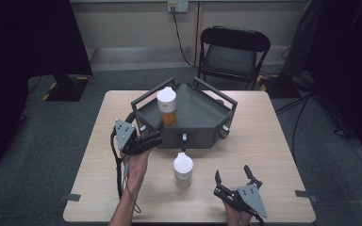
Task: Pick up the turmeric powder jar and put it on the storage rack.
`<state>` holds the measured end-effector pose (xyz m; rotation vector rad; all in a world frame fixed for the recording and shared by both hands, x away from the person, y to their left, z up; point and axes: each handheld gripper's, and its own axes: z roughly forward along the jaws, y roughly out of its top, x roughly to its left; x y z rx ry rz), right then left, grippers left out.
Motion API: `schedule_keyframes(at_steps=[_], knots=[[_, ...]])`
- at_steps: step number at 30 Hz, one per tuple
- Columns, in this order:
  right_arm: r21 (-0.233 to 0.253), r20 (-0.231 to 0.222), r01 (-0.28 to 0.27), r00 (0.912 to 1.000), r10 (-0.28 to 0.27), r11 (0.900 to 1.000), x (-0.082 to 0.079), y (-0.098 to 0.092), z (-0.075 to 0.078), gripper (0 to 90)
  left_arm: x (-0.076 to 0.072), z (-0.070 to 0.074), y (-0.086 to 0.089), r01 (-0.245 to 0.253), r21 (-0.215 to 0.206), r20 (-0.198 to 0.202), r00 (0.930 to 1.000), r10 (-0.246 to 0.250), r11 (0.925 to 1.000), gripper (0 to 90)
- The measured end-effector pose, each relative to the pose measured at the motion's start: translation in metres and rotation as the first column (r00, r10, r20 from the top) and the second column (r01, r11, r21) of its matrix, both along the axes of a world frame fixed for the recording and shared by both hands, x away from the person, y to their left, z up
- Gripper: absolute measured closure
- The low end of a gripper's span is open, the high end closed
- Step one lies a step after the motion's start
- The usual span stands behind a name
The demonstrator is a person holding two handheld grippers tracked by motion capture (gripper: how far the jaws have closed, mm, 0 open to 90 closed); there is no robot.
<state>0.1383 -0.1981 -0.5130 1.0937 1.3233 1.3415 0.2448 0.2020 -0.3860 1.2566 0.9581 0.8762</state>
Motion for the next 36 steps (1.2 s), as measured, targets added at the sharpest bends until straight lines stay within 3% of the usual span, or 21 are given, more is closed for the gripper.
schedule_keyframes(at_steps=[7,12,17,23,36], knots=[[0.0,0.0,0.001,1.0,-0.001,1.0,0.0,0.0,0.0,0.9,-0.017,-0.014,-0.001,-0.023,-0.021,0.023,0.9995,0.024,0.9995,0.1],[0.001,0.0,0.001,1.0,-0.001,1.0,0.0,0.0,0.0,0.9,-0.028,-0.021,0.0,-0.031,0.004,0.051,0.9982,0.031,0.9995,0.0],[0.001,0.0,0.001,1.0,-0.001,1.0,0.0,0.0,0.0,0.9,-0.041,-0.027,0.005,-0.025,-0.02,0.061,0.9978,0.026,0.9995,0.1],[0.001,0.0,0.001,1.0,-0.001,1.0,0.0,0.0,0.0,0.9,-0.052,-0.038,0.004,-0.045,-0.013,0.083,0.9955,0.046,0.9989,0.0],[0.001,0.0,0.001,1.0,-0.001,1.0,0.0,0.0,0.0,0.9,-0.064,-0.063,0.011,-0.068,-0.015,0.05,0.9964,0.068,0.9976,0.0]])
